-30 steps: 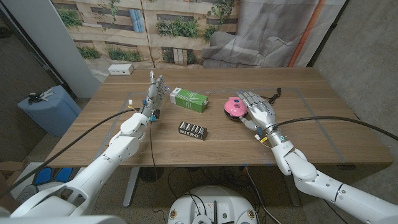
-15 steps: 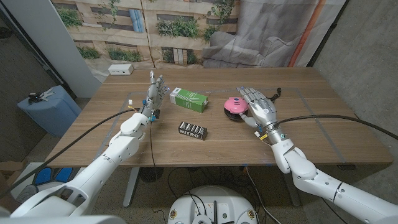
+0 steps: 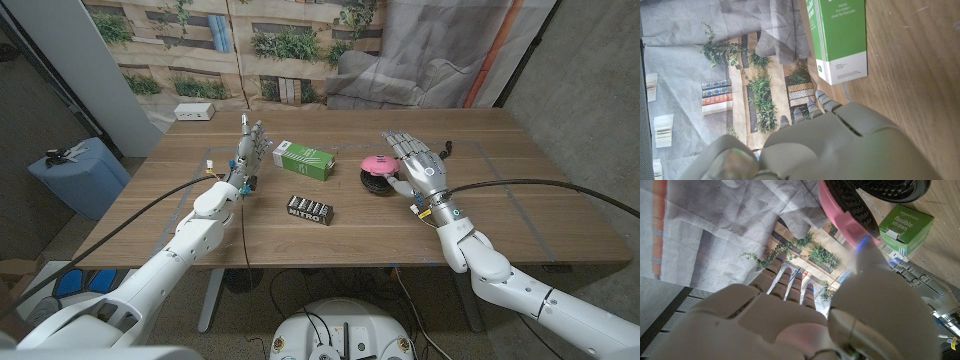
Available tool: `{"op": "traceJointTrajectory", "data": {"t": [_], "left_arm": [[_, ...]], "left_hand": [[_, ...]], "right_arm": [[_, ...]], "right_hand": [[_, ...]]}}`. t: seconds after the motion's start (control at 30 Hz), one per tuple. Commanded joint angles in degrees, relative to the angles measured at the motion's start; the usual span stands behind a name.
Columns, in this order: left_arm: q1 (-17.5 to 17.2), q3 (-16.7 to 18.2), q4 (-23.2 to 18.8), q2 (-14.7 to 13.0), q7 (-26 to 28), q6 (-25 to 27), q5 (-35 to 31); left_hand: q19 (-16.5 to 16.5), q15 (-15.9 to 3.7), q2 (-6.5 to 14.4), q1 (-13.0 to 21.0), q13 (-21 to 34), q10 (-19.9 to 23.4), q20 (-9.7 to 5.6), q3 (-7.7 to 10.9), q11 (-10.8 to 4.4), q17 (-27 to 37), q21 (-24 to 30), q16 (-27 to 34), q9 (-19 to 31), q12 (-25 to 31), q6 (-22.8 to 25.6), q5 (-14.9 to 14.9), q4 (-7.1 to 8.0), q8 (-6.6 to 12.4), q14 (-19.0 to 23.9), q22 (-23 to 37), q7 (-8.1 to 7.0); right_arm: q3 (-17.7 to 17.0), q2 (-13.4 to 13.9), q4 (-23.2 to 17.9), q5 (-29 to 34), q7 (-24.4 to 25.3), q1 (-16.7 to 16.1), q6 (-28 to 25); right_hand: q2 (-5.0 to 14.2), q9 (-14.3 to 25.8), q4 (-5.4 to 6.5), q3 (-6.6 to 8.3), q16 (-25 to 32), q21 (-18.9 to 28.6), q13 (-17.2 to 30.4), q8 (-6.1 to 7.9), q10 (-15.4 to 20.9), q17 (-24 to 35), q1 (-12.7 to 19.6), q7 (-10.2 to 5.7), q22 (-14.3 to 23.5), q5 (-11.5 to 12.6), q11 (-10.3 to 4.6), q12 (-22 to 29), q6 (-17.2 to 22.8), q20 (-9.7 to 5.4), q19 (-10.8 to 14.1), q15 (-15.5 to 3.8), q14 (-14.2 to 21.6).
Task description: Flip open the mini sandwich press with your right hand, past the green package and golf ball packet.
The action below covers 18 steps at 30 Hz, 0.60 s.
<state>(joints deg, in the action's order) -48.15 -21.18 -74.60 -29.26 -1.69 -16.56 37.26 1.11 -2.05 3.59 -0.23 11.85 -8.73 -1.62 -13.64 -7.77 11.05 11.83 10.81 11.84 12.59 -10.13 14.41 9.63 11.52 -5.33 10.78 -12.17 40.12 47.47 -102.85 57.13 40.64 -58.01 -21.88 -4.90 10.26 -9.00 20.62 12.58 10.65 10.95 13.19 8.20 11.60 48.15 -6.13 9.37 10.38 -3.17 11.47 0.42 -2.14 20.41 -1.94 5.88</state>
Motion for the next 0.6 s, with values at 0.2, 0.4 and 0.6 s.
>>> {"op": "traceJointTrajectory", "data": {"t": [0.2, 0.4, 0.6], "left_arm": [[0.0, 0.0, 0.0, 0.0, 0.0, 0.0, 0.0], [0.0, 0.0, 0.0, 0.0, 0.0, 0.0, 0.0], [0.0, 0.0, 0.0, 0.0, 0.0, 0.0, 0.0]], "left_hand": [[0.0, -1.99, 3.0, 0.0, 0.1, -0.5, -0.24, -0.44, 0.04, 0.2, 0.3, 0.3, 0.3, 0.3, -2.0, 0.3, 0.03, 0.27, -0.6, 0.2, -0.46], [0.2, -2.08, 3.0, 0.0, 0.1, -0.3, -0.18, -0.43, 0.03, 0.2, 0.4, 0.4, 0.3, 0.4, -2.0, 0.3, 0.04, 0.29, -0.4, 0.2, -0.47], [0.2, -2.10, 3.0, 0.0, 0.1, -0.4, -0.17, -0.43, 0.01, 0.2, 0.4, 0.4, 0.3, 0.4, -2.0, 0.3, 0.04, 0.29, -0.4, 0.2, -0.46]], "right_arm": [[-0.6, -0.6, 0.1, -0.7, -2.7, 2.3, 1.8], [-0.7, -1.1, 1.5, -0.7, -2.5, 3.7, 2.3], [-1.0, -1.0, 1.5, -1.4, -3.1, 4.6, 2.9]], "right_hand": [[0.74, 0.1, 0.38, -0.12, 0.5, 0.0, 0.1, -0.13, 0.7, 0.3, -0.1, -0.21, 0.1, 0.0, 0.17, -0.1, 0.5, 0.40, 0.2, 0.10, 0.5], [0.78, 0.1, 0.42, -0.17, 0.5, 0.0, 0.1, -0.17, 0.9, 0.3, -0.2, -0.24, 0.1, 0.0, 0.25, -0.1, 0.6, 0.48, 0.2, 0.12, 0.5], [0.81, 0.1, 0.42, -0.21, 0.5, 0.0, 0.1, -0.25, 1.0, 0.3, -0.3, -0.24, 0.1, 0.0, 0.26, -0.1, 0.7, 0.48, 0.2, 0.22, 0.6]]}}
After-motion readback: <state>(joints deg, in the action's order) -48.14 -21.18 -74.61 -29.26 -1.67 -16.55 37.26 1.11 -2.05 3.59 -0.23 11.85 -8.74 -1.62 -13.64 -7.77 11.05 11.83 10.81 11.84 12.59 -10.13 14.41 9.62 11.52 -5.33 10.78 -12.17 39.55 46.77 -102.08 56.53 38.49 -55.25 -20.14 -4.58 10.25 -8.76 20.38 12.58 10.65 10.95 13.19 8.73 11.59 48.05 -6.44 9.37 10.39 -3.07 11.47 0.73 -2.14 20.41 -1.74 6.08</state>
